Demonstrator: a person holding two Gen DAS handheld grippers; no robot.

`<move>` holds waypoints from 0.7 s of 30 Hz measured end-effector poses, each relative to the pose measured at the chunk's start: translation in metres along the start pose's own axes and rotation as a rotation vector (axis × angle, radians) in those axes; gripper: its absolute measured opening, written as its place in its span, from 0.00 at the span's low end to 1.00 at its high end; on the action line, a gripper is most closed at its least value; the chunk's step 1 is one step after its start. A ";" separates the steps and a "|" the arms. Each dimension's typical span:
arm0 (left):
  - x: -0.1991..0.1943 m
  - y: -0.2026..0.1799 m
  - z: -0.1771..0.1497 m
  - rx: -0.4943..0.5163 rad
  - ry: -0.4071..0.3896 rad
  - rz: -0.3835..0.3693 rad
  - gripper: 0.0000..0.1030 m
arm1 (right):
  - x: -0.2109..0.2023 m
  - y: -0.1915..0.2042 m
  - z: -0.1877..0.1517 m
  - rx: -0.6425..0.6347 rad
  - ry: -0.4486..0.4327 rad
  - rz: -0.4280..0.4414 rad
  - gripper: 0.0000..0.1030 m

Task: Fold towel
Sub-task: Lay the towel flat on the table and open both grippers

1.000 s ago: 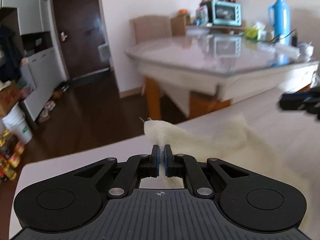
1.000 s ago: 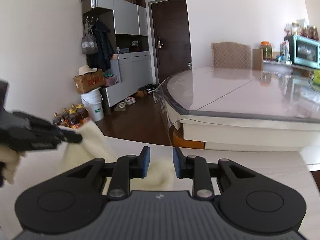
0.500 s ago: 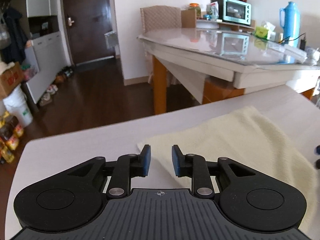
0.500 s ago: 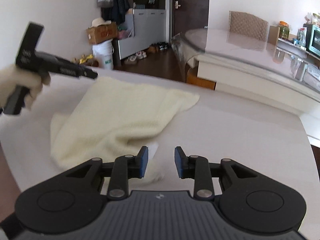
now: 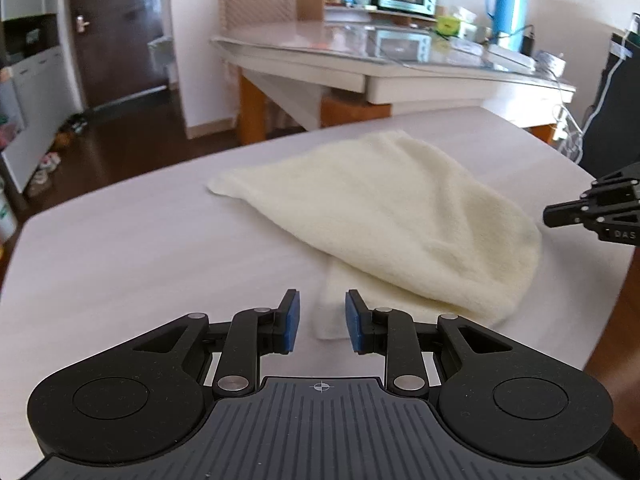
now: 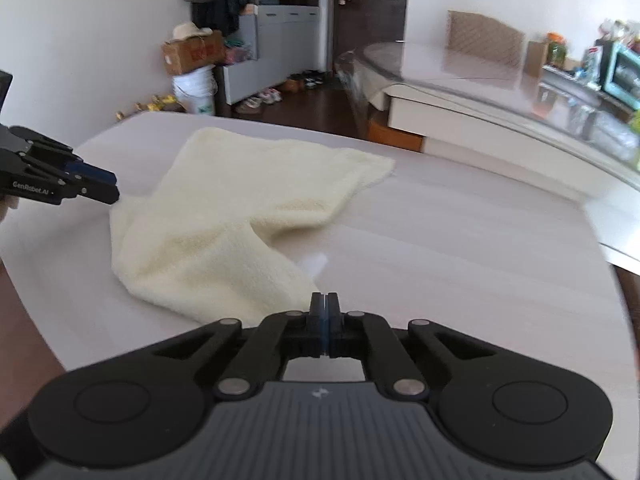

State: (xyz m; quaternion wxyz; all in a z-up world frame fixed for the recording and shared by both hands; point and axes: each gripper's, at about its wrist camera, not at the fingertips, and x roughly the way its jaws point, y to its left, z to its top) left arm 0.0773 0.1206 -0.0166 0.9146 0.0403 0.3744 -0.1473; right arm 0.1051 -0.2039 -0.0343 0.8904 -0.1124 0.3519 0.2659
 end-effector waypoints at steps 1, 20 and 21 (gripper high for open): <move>0.003 -0.003 0.001 0.005 0.001 -0.007 0.29 | -0.006 0.000 -0.005 0.009 0.001 -0.004 0.01; -0.021 -0.013 -0.025 0.009 0.066 0.058 0.13 | 0.022 0.004 0.014 -0.011 -0.033 0.056 0.11; -0.022 -0.014 -0.027 0.001 0.066 0.064 0.13 | 0.021 0.006 0.014 -0.025 -0.028 0.056 0.01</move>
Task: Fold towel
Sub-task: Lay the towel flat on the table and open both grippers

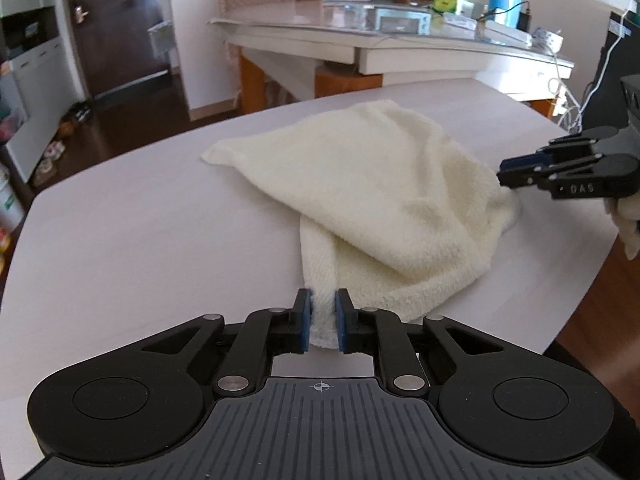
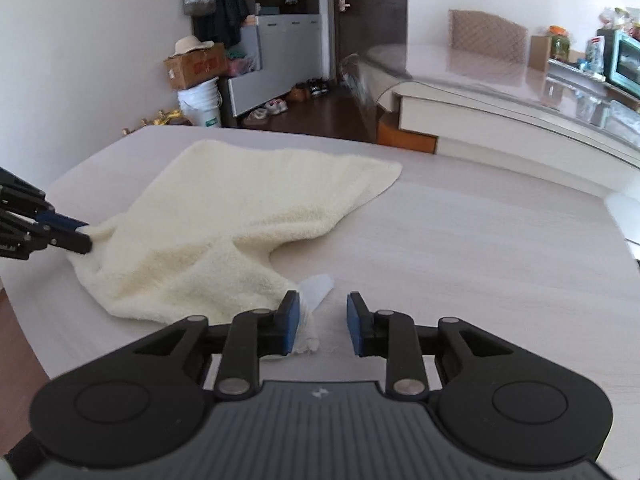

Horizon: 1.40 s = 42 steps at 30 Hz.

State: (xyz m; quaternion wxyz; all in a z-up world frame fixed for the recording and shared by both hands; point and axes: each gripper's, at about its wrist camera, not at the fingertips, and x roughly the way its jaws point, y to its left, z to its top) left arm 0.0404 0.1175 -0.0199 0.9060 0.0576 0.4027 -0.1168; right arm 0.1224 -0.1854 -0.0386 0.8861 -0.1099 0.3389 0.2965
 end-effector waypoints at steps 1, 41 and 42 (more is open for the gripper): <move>-0.002 -0.001 -0.003 -0.013 -0.005 0.004 0.13 | -0.001 0.002 -0.001 -0.014 0.005 0.000 0.02; -0.049 -0.002 -0.020 -0.044 -0.031 0.081 0.41 | -0.104 0.048 -0.076 -0.215 -0.038 0.065 0.36; -0.048 -0.004 -0.018 -0.037 -0.030 0.077 0.41 | -0.104 0.054 -0.078 -0.282 -0.031 0.066 0.36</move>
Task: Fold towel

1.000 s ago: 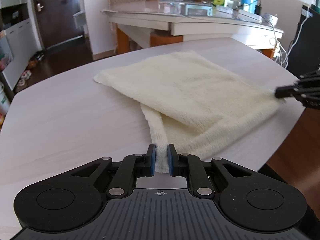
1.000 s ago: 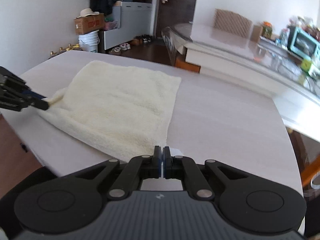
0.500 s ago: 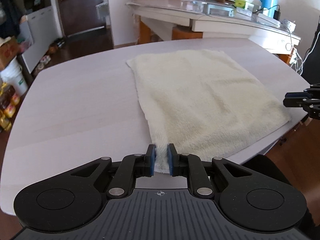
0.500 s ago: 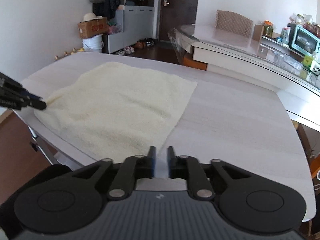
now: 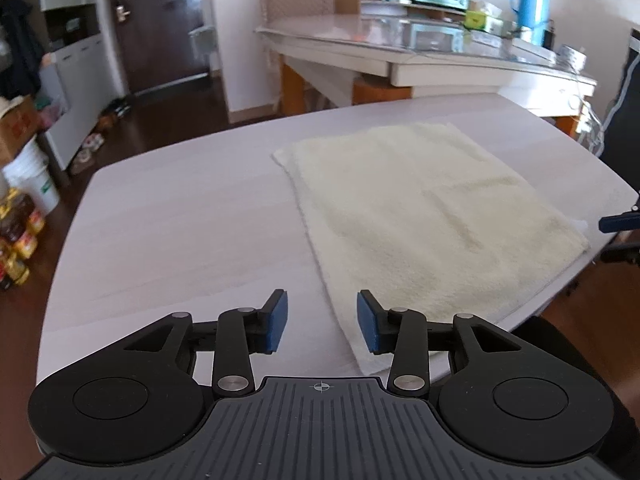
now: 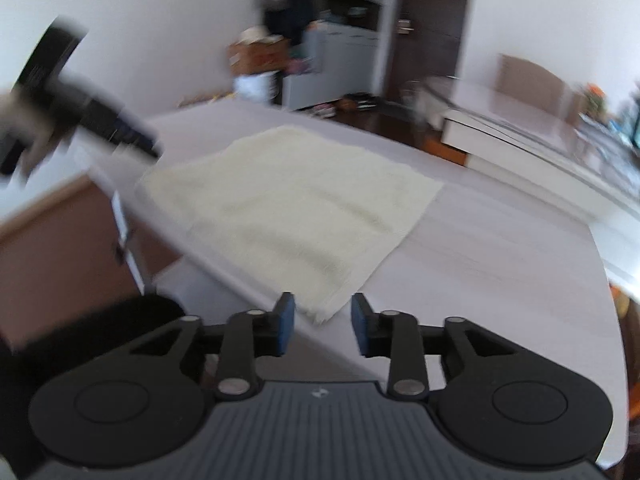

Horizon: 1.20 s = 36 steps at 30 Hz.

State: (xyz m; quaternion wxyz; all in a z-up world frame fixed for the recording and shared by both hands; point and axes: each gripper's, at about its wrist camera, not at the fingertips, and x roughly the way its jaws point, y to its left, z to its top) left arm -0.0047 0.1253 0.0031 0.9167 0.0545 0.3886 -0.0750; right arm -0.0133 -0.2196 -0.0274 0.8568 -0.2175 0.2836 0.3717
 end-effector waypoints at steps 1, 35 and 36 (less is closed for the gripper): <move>0.001 -0.001 0.001 0.007 0.002 -0.005 0.41 | 0.001 0.002 0.000 -0.050 0.005 0.007 0.36; -0.003 -0.014 -0.013 0.483 0.104 -0.277 0.21 | 0.005 0.014 0.014 -0.441 0.068 0.090 0.07; -0.001 -0.015 -0.014 0.489 0.108 -0.276 0.21 | 0.005 0.014 0.014 -0.439 0.070 0.087 0.07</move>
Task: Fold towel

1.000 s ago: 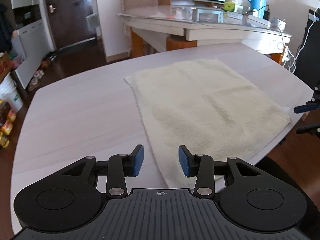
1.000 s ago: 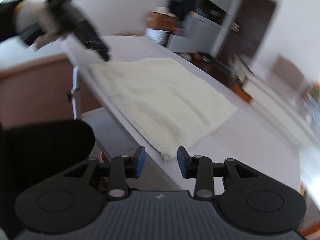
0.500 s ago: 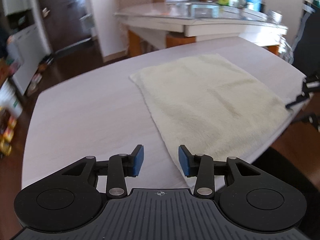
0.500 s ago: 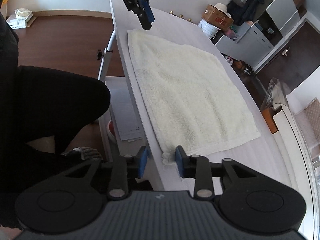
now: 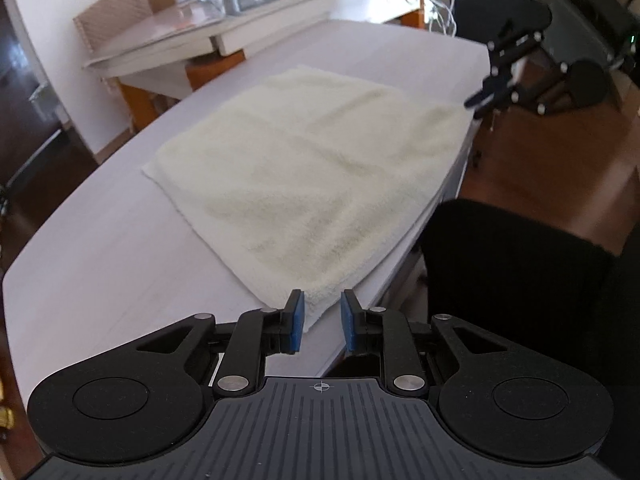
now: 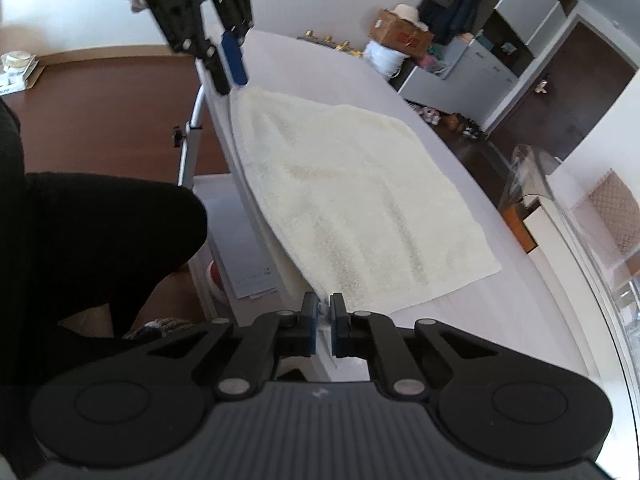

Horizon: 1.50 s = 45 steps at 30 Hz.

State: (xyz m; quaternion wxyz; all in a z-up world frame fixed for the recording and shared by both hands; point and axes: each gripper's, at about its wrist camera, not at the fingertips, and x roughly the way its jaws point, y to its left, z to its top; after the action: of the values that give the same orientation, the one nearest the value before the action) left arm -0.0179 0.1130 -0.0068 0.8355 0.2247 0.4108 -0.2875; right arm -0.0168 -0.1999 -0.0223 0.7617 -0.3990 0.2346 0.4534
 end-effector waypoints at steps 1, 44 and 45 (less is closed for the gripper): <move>0.001 0.001 -0.001 0.001 0.004 -0.004 0.21 | 0.000 0.000 0.000 -0.002 0.001 -0.006 0.07; 0.016 0.074 -0.029 -0.483 -0.104 -0.320 0.22 | 0.246 -0.113 0.214 -0.577 -0.006 0.084 0.07; 0.017 0.074 -0.030 -0.492 -0.108 -0.324 0.22 | 0.251 -0.110 0.214 -0.568 -0.017 0.085 0.08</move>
State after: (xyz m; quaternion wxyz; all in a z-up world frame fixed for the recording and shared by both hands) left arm 0.0228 0.1810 -0.0270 0.8288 -0.0686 0.4536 -0.3204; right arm 0.1991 0.0715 -0.0368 0.6016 -0.5824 0.1086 0.5359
